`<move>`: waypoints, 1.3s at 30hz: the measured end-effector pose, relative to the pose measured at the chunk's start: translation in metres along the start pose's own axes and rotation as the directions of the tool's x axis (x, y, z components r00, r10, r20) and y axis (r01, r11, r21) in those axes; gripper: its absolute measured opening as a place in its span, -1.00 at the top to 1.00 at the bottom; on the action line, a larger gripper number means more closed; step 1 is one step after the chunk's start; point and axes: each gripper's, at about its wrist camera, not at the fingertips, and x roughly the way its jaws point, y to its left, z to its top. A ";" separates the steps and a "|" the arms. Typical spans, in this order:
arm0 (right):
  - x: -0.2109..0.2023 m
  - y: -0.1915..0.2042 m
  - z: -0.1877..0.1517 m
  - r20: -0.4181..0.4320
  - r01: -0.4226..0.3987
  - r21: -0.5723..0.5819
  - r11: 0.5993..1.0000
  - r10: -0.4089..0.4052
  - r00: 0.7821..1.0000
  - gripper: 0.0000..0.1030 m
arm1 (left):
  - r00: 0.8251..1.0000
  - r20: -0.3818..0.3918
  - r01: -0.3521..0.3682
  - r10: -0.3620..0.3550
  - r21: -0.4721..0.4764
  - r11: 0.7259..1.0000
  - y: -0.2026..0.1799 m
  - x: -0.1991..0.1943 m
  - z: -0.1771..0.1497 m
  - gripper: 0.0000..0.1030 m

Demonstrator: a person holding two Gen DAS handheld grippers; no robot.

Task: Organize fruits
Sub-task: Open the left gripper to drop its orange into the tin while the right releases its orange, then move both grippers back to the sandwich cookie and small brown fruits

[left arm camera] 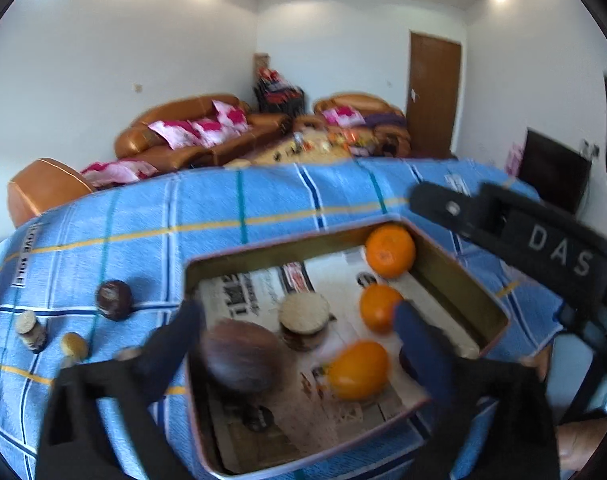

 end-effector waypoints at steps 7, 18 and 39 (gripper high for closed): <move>-0.009 -0.003 0.002 0.088 0.063 -0.002 0.998 -0.062 0.994 -0.22 | 0.998 0.063 0.002 -0.001 -0.027 1.000 0.005 -0.012 0.006 -1.00; -0.021 0.025 -0.009 0.208 0.080 -0.158 0.984 -0.046 0.977 -0.22 | 0.983 0.121 -0.142 0.141 -0.005 0.990 0.047 -0.038 0.014 -1.00; -0.013 0.134 -0.024 0.152 -0.029 -0.188 0.982 0.059 0.987 -0.22 | 0.925 0.136 -0.349 0.354 -0.063 0.935 0.182 -0.052 -0.013 -1.00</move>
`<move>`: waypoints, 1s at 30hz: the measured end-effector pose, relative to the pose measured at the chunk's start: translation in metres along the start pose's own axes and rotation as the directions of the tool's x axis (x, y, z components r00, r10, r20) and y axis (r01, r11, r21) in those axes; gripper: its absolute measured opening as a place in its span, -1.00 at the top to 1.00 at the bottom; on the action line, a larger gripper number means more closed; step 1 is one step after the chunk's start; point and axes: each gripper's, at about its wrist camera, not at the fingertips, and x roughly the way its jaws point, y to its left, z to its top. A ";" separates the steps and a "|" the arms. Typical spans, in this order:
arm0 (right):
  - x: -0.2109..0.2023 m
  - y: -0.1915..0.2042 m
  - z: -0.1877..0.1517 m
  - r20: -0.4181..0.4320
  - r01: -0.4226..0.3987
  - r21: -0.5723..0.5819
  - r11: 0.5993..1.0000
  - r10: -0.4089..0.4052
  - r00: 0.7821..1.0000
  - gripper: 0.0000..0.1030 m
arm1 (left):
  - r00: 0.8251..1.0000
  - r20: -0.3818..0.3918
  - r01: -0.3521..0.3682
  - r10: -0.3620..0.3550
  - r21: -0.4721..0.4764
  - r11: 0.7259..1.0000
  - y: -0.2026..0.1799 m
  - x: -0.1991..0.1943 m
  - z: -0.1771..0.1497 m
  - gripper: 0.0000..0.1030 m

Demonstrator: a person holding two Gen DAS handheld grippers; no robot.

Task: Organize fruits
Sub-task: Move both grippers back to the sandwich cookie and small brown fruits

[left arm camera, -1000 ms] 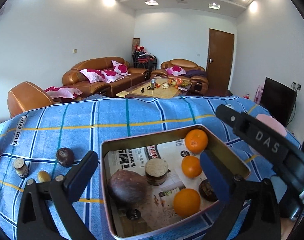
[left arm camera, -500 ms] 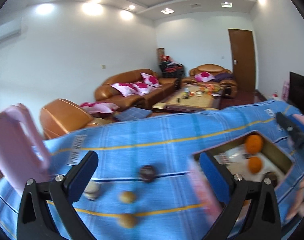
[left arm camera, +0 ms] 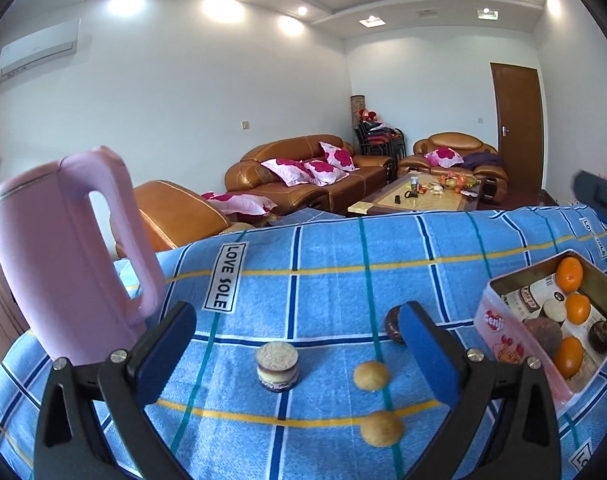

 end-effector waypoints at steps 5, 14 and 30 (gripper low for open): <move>0.019 0.032 -0.013 -0.015 -0.033 0.057 0.998 0.033 0.999 -0.22 | 1.000 0.001 0.020 -0.020 -0.020 1.000 0.008 -0.003 -0.004 -1.00; 0.025 0.050 -0.047 -0.071 -0.058 0.015 0.998 0.059 0.996 -0.22 | 0.999 -0.017 0.028 -0.028 -0.037 0.999 0.019 -0.008 -0.010 -1.00; 0.034 0.066 -0.057 -0.233 -0.118 -0.060 0.991 0.101 0.967 -0.22 | 0.982 -0.075 -0.174 0.172 -0.025 0.984 0.061 0.015 -0.001 -1.00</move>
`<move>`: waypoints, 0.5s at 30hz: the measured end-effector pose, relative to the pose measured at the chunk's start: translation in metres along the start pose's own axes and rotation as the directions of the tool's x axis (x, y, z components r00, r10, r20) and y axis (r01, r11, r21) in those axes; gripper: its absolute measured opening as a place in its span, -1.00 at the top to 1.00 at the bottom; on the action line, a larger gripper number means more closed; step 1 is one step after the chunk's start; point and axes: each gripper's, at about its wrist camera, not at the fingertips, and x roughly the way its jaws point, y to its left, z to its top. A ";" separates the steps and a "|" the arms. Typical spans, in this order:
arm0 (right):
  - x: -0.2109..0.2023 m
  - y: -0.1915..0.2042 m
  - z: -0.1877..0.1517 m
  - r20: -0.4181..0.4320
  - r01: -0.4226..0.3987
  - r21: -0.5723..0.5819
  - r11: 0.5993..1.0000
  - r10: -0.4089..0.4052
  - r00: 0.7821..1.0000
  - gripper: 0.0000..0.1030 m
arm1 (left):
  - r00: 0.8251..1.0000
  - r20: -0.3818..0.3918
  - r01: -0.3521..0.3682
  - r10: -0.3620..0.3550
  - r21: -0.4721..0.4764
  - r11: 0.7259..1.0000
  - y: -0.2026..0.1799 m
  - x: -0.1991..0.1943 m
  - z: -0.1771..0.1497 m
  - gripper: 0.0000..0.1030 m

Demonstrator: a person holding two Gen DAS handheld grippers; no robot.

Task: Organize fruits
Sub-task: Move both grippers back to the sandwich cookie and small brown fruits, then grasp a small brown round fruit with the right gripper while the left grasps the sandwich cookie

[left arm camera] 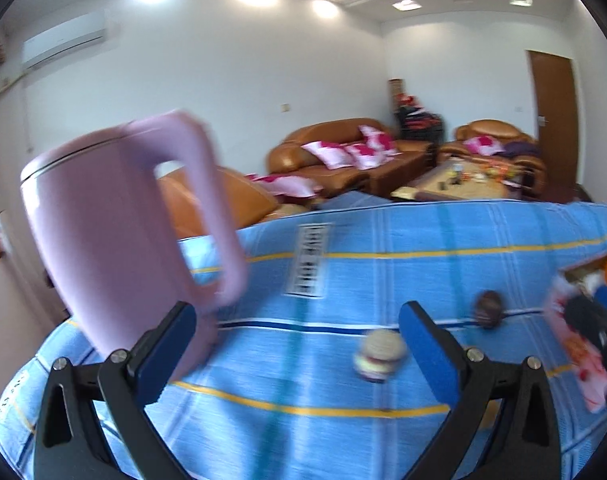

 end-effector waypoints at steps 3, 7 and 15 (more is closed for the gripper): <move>0.011 0.011 -0.004 -0.078 -0.054 -0.050 0.997 0.050 0.996 -0.22 | 0.999 -0.023 -0.037 0.036 -0.045 0.998 0.019 0.010 0.002 -1.00; 0.024 0.031 -0.013 -0.174 -0.124 -0.124 0.985 0.101 0.980 -0.21 | 0.998 -0.046 -0.056 0.053 -0.063 0.996 0.029 0.017 0.001 -1.00; 0.050 0.049 -0.028 -0.337 -0.187 -0.176 0.967 0.119 0.934 0.17 | 0.992 -0.110 -0.064 0.056 -0.075 0.995 0.032 0.028 -0.005 -1.00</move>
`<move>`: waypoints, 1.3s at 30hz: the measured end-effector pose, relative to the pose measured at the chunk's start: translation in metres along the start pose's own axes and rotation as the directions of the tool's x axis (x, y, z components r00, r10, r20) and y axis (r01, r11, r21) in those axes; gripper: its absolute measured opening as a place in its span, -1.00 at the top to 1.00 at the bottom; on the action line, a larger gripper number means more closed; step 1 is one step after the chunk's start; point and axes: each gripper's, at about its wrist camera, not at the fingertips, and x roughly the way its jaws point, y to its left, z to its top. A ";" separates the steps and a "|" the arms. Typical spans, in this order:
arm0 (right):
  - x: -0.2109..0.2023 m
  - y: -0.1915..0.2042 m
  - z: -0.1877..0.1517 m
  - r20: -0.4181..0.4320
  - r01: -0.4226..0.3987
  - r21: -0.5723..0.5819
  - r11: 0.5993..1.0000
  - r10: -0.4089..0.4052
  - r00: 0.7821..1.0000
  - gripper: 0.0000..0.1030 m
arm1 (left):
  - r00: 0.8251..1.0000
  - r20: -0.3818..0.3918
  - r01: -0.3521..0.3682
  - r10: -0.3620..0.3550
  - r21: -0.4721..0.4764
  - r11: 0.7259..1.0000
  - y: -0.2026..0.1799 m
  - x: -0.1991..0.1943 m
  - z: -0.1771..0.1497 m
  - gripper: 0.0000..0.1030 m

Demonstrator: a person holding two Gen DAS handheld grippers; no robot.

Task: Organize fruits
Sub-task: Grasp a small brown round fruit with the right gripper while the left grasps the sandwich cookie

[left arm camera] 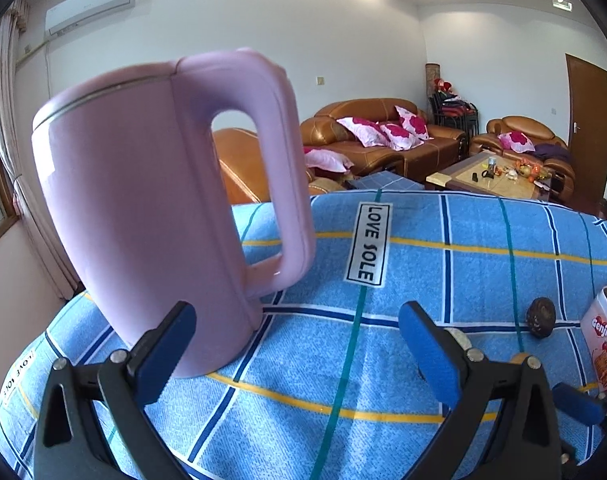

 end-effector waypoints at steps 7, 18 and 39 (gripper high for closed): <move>0.013 -0.003 -0.003 -0.080 -0.029 0.018 0.999 0.030 0.996 0.38 | 0.999 -0.031 0.027 -0.028 -0.018 0.999 0.000 0.008 -0.001 -1.00; -0.004 -0.006 -0.003 0.004 -0.021 0.046 0.999 0.020 1.000 0.45 | 0.997 -0.038 0.064 -0.064 -0.011 0.998 0.000 0.014 -0.001 -1.00; -0.060 -0.036 -0.002 0.322 0.175 0.154 0.972 -0.217 0.922 0.45 | 0.941 -0.263 0.278 -0.216 0.231 0.932 -0.082 0.045 -0.005 -0.23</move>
